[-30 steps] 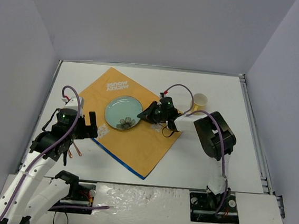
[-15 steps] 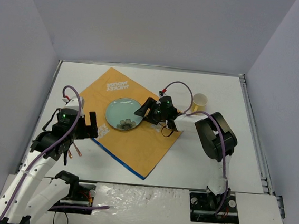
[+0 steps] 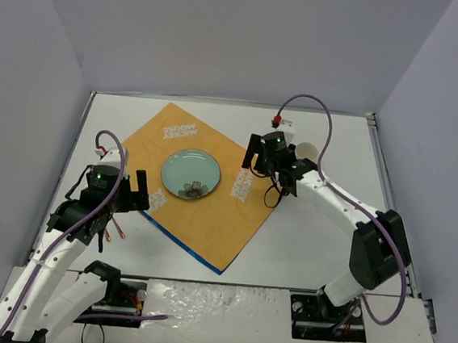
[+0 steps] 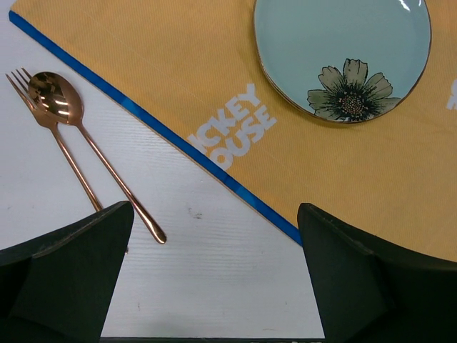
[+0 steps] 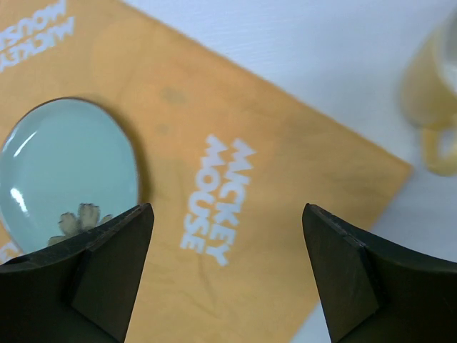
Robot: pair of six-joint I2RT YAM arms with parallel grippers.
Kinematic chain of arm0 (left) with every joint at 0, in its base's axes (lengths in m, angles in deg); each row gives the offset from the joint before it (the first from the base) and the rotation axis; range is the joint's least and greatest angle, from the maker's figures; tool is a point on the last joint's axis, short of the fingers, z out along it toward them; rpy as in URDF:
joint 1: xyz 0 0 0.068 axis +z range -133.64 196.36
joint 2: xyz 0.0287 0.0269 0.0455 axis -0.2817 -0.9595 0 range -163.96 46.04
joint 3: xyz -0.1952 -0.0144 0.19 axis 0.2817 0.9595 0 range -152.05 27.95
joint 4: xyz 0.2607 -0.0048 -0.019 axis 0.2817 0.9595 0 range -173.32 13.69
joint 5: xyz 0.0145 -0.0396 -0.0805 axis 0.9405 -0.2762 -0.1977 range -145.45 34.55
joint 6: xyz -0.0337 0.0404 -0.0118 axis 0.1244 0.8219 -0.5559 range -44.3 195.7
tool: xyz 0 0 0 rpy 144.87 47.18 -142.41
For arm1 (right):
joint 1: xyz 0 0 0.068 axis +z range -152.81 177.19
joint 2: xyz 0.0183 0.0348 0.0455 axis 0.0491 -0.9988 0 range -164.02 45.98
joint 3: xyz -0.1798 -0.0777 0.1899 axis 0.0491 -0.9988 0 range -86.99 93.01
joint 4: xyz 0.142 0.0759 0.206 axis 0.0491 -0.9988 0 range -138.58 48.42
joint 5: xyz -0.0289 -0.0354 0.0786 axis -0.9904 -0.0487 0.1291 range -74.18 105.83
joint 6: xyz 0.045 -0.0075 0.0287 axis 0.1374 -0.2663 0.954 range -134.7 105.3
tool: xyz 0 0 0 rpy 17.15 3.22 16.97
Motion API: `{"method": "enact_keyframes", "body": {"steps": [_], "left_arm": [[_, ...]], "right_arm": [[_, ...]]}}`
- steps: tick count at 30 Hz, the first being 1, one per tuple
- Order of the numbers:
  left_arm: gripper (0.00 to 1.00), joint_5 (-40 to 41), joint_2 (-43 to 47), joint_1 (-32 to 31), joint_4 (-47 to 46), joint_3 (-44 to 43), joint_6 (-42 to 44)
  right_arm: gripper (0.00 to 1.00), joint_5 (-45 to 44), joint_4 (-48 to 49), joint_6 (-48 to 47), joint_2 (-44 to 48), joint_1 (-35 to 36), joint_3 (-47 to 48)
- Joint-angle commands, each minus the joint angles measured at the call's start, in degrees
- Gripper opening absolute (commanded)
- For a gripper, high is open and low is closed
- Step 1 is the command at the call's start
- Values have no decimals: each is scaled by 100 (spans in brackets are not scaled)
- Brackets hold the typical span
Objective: Set the dinner table for one person
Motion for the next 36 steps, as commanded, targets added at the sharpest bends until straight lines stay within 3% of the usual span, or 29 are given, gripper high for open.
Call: {"method": "enact_keyframes", "body": {"steps": [1,11,24,31,36], "left_arm": [[97,121,-16,34,-200,-74,-34],[97,-36,-62,43,-275,-59,17],[97,21,-60,43,-233,-59,0],[97,40,-42,43,-224,-59,-9],[97,59,-25,43,-216,-59,-9]], "right_arm": [[82,-1206,-859,-343,458,-449,-172],[78,-751,-286,-763,219,-1351,-449],[68,-444,497,-860,-533,-1694,-185],[56,-400,737,-953,-757,-1751,-121],[35,-362,907,-1045,-807,-1818,-169]]}}
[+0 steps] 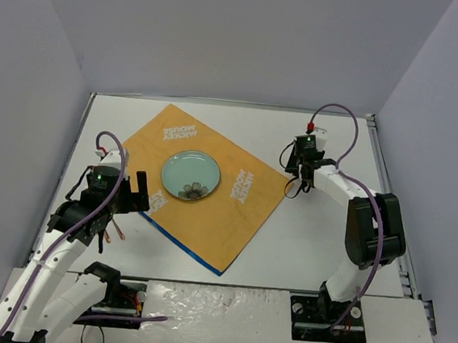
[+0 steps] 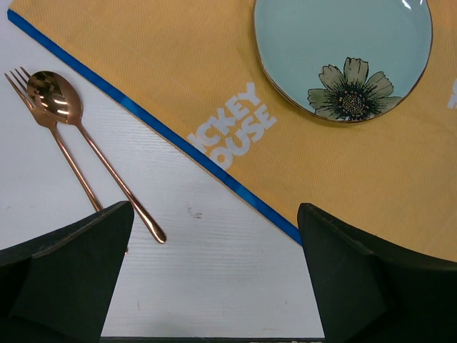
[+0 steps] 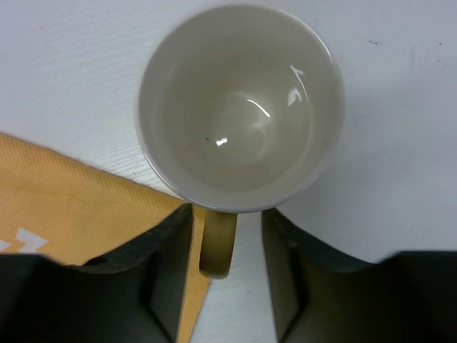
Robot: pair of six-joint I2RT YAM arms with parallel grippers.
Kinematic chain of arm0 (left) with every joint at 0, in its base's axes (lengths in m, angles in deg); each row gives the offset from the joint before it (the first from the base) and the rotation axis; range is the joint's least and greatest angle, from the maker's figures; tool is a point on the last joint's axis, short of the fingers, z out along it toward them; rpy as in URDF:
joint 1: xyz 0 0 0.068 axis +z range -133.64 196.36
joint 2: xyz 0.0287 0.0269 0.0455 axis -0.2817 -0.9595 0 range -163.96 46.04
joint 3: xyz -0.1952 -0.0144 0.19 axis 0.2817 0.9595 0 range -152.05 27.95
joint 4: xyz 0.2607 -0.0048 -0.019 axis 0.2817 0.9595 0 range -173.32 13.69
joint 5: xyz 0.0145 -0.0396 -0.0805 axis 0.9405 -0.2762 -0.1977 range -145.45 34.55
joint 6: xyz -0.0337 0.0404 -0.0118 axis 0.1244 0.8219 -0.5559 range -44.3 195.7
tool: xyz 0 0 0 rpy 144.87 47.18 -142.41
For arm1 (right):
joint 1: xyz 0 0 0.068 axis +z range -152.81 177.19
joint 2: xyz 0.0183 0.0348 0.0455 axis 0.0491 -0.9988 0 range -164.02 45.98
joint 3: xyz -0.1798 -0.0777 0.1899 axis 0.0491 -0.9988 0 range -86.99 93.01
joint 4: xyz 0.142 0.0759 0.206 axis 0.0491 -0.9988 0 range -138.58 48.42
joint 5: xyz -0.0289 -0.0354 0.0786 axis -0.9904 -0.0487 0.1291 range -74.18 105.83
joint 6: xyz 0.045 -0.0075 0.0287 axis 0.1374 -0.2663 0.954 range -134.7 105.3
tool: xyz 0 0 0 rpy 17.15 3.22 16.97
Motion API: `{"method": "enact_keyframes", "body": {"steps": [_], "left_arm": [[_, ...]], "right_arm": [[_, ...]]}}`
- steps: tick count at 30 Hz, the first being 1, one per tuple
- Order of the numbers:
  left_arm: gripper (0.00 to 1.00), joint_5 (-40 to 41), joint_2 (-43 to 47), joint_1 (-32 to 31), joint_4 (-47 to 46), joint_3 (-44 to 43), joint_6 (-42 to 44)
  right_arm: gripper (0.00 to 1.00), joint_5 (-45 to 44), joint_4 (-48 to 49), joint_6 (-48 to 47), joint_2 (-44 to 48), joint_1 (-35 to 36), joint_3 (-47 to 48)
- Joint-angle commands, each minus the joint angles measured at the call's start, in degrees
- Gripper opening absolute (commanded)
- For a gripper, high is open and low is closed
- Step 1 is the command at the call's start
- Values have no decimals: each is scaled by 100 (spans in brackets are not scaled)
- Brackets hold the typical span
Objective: Set the dinner table for one person
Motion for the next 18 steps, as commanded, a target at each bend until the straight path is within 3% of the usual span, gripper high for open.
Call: {"method": "enact_keyframes", "body": {"steps": [1,8,18], "left_arm": [[97,77,10,39,-213,-59,-9],[97,94,22,39,-200,-59,-18],[97,107,27,39,-213,-59,-18]], "right_arm": [[31,-23,450,-147,24,-104,221],[2,-123,527,-325,49,-127,191],[0,226,779,-1147,1196,-114,-85]]}}
